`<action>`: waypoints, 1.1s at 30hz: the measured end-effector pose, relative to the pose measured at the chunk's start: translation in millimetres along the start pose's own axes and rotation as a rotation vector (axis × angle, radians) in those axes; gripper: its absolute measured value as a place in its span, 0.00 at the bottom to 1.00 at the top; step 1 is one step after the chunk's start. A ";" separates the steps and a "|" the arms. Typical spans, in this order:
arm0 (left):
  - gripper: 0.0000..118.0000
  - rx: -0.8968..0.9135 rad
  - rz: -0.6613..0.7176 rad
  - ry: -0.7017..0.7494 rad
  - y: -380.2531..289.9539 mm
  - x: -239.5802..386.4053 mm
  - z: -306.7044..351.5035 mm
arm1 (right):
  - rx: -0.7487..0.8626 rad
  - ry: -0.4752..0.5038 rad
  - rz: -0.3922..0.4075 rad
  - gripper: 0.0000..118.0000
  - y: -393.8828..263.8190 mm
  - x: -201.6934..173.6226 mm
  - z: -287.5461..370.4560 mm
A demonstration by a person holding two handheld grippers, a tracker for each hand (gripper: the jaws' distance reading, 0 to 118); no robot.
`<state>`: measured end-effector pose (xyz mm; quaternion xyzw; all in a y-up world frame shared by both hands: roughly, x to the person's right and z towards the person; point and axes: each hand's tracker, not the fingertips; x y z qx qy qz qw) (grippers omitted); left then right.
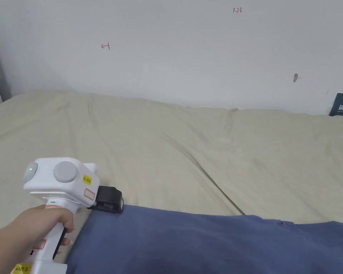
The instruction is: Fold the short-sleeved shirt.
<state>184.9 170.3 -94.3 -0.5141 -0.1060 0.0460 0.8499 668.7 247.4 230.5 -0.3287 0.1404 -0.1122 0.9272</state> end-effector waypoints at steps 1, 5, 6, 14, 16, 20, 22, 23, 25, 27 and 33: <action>0.99 -0.004 -0.028 0.004 0.2 0.7 -2.0 | -0.005 -0.003 -0.003 0.00 -1.5 1.0 -4.0; 1.00 -0.007 -0.215 0.099 8.6 7.1 -14.8 | -0.026 0.033 -0.047 0.00 -3.8 -0.1 -16.1; 0.99 -0.010 -0.201 0.086 8.6 9.3 -16.1 | -0.028 0.033 -0.047 0.00 -4.6 -0.8 -18.5; 0.06 0.061 -0.210 -0.029 -4.3 4.8 12.7 | -0.031 0.030 -0.041 0.00 0.3 3.3 -22.4; 0.05 0.045 -0.195 -0.028 -4.9 4.6 12.6 | -0.029 0.011 -0.040 0.00 10.6 14.2 -26.3; 0.05 0.064 -0.205 -0.010 -5.4 8.0 16.2 | 0.008 -0.066 -0.026 0.00 63.8 49.1 -43.0; 0.05 0.077 -0.212 0.003 -7.9 13.9 20.8 | 0.003 -0.134 -0.090 0.00 98.3 78.3 -58.6; 0.05 0.072 -0.206 -0.007 -7.3 14.3 22.7 | -0.015 -0.177 -0.137 0.00 115.6 95.8 -69.1; 0.05 0.075 -0.204 -0.015 -11.2 19.9 30.1 | -0.046 -0.218 -0.239 0.00 143.1 126.3 -90.2; 0.05 0.086 -0.213 -0.009 -12.5 21.7 36.0 | -0.100 -0.208 -0.365 0.06 163.6 159.5 -116.2; 0.05 0.099 -0.131 -0.067 -12.4 17.3 53.9 | -0.326 -0.394 -0.454 0.82 161.0 196.4 -172.8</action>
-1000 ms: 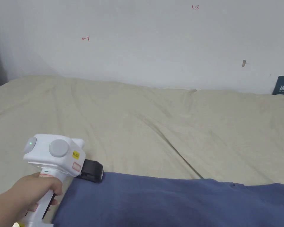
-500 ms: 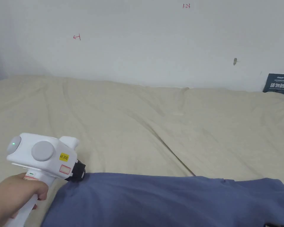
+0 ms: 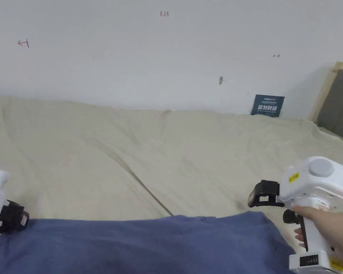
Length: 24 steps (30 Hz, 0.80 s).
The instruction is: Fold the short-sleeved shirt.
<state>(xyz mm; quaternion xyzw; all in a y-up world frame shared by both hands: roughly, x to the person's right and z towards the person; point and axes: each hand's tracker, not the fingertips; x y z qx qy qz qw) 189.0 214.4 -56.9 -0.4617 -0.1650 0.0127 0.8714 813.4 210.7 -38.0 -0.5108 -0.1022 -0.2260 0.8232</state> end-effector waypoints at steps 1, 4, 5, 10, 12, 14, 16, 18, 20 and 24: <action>0.05 -0.003 0.000 0.001 0.5 0.4 0.9 | -0.040 0.025 -0.012 0.82 -1.5 0.2 -6.8; 0.05 -0.022 -0.036 0.023 0.0 3.4 0.7 | -0.087 0.048 -0.017 0.67 -9.6 -2.3 -19.2; 0.05 -0.028 -0.046 0.029 -1.5 5.0 0.5 | -0.092 0.065 0.005 0.11 -14.4 -3.5 -15.7; 0.05 -0.040 -0.043 0.040 -7.8 9.1 -0.5 | 0.010 0.037 0.190 0.02 -30.8 0.6 1.0; 0.05 -0.027 -0.032 0.044 -9.0 8.9 4.6 | 0.021 0.091 0.195 0.02 -31.2 -8.6 18.1; 0.05 0.031 0.015 0.027 -11.0 9.8 16.9 | 0.067 0.182 0.148 0.02 -35.6 -4.6 40.7; 0.05 0.066 0.057 -0.016 -15.4 9.6 32.0 | 0.135 0.237 0.137 0.02 -45.1 2.4 62.9; 0.05 0.078 0.054 -0.016 -23.0 11.1 49.8 | 0.160 0.288 0.155 0.02 -60.2 14.6 84.8; 0.05 0.113 0.014 0.006 -33.2 17.4 70.3 | 0.164 0.341 0.140 0.02 -68.5 20.1 106.8; 0.05 0.165 0.032 -0.059 -63.9 18.9 118.0 | 0.171 0.393 0.146 0.02 -109.7 41.1 148.1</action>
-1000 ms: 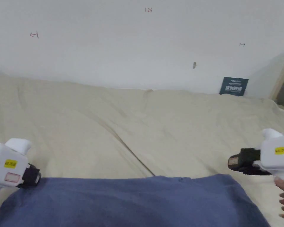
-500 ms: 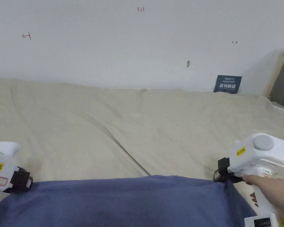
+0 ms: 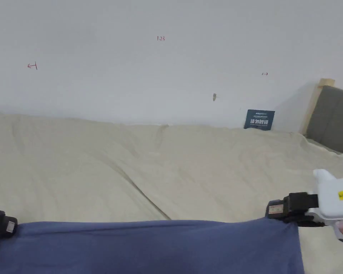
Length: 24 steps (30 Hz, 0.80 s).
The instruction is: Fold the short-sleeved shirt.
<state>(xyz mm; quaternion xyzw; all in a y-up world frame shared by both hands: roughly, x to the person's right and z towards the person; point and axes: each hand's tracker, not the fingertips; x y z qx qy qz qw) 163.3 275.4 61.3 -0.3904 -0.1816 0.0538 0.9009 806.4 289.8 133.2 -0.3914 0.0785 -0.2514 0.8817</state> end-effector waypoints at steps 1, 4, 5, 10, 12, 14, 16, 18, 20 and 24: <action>0.05 0.010 0.000 0.002 -6.6 0.3 11.0 | 0.015 -0.006 0.023 0.02 -8.1 -1.2 10.0; 0.05 0.030 -0.029 0.007 -36.3 2.6 43.7 | 0.022 -0.015 0.046 0.02 -37.6 -1.7 46.3; 0.05 0.028 -0.024 -0.010 -48.6 2.2 52.6 | 0.022 -0.004 0.042 0.02 -51.0 0.0 55.0; 0.05 -0.015 0.001 -0.031 -104.4 6.2 76.1 | -0.029 -0.042 0.108 0.02 -109.2 4.6 74.9; 0.05 -0.045 0.021 -0.030 -125.9 7.1 77.0 | -0.064 -0.052 0.102 0.02 -131.0 13.2 74.9; 0.05 -0.067 0.051 -0.034 -144.2 4.3 74.1 | -0.109 -0.072 0.072 0.02 -149.5 26.6 64.4; 0.05 -0.089 0.069 -0.027 -157.3 1.1 68.5 | -0.141 -0.093 0.056 0.02 -164.3 37.5 59.1; 0.05 -0.118 0.071 -0.014 -167.7 -1.3 62.2 | -0.163 -0.129 0.067 0.02 -175.5 45.4 50.9; 0.05 -0.146 0.065 0.000 -174.5 -0.2 56.2 | -0.158 -0.135 0.067 0.02 -180.9 49.1 47.0; 0.06 -0.170 0.039 0.041 -181.0 5.7 47.4 | -0.141 -0.140 0.063 0.08 -181.5 46.3 45.9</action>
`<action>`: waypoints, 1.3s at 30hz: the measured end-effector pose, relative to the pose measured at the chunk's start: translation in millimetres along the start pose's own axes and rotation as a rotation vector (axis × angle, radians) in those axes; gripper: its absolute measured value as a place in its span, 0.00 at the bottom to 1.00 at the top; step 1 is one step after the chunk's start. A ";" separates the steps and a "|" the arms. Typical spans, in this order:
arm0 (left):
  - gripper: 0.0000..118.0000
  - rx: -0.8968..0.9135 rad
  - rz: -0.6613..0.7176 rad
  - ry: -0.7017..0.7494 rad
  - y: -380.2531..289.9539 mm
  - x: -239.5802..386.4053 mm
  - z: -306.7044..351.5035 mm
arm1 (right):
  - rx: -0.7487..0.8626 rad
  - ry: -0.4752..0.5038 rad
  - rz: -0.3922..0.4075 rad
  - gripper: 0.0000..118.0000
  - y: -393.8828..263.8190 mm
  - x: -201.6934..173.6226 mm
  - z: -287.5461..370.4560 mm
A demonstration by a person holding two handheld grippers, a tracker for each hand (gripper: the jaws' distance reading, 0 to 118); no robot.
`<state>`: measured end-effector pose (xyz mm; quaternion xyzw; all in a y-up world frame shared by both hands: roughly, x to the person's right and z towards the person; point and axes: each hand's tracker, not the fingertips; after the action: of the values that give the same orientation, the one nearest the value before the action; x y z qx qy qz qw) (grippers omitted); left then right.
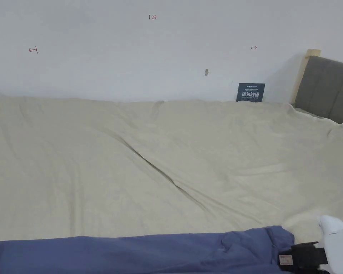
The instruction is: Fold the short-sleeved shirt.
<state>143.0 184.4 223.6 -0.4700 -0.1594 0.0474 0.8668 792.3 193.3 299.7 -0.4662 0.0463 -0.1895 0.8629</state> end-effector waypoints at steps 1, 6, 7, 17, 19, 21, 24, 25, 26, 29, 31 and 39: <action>0.11 0.009 -0.001 0.008 -0.4 1.4 0.5 | 0.004 0.015 -0.009 0.21 0.9 -0.2 1.7; 0.98 0.147 0.041 -0.067 10.2 5.6 26.3 | -0.046 0.064 -0.224 0.73 14.7 -5.6 28.0; 0.98 0.200 0.065 -0.098 17.1 9.6 30.1 | -0.006 0.115 -0.225 0.73 16.4 -10.9 38.3; 0.97 0.577 0.033 0.016 3.0 83.1 89.8 | 1.058 0.052 0.351 0.73 -52.6 -133.1 120.9; 0.86 0.635 -0.031 0.058 -9.6 95.3 92.6 | 0.999 -0.033 0.303 0.54 -65.1 -137.8 99.8; 0.22 0.731 -0.202 0.140 -22.3 104.2 100.1 | 0.938 -0.034 0.304 0.00 -73.2 -138.9 79.4; 0.00 0.744 -0.173 0.209 -44.8 112.3 84.5 | 0.904 -0.049 0.284 0.00 -79.6 -139.2 59.6; 0.00 0.737 -0.149 0.169 -49.4 108.2 82.1 | 0.900 -0.070 0.284 0.00 -79.9 -143.1 55.7; 0.00 0.737 -0.133 0.141 -53.3 107.1 78.7 | 0.899 -0.126 0.293 0.00 -80.6 -147.7 53.3; 0.00 0.723 -0.132 0.181 -59.3 113.4 73.7 | 0.934 -0.129 0.332 0.00 -91.8 -159.0 48.8; 0.00 0.739 -0.144 0.196 -63.0 108.6 75.2 | 0.954 -0.127 0.340 0.00 -92.4 -165.2 49.6; 0.00 0.491 -0.070 0.009 29.1 39.1 118.3 | 0.852 -0.014 0.313 0.00 -66.7 -172.9 68.0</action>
<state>143.9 304.2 268.5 -0.2398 -0.1551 0.0527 0.9569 631.1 277.9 376.0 -0.0583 0.0284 -0.0555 0.9963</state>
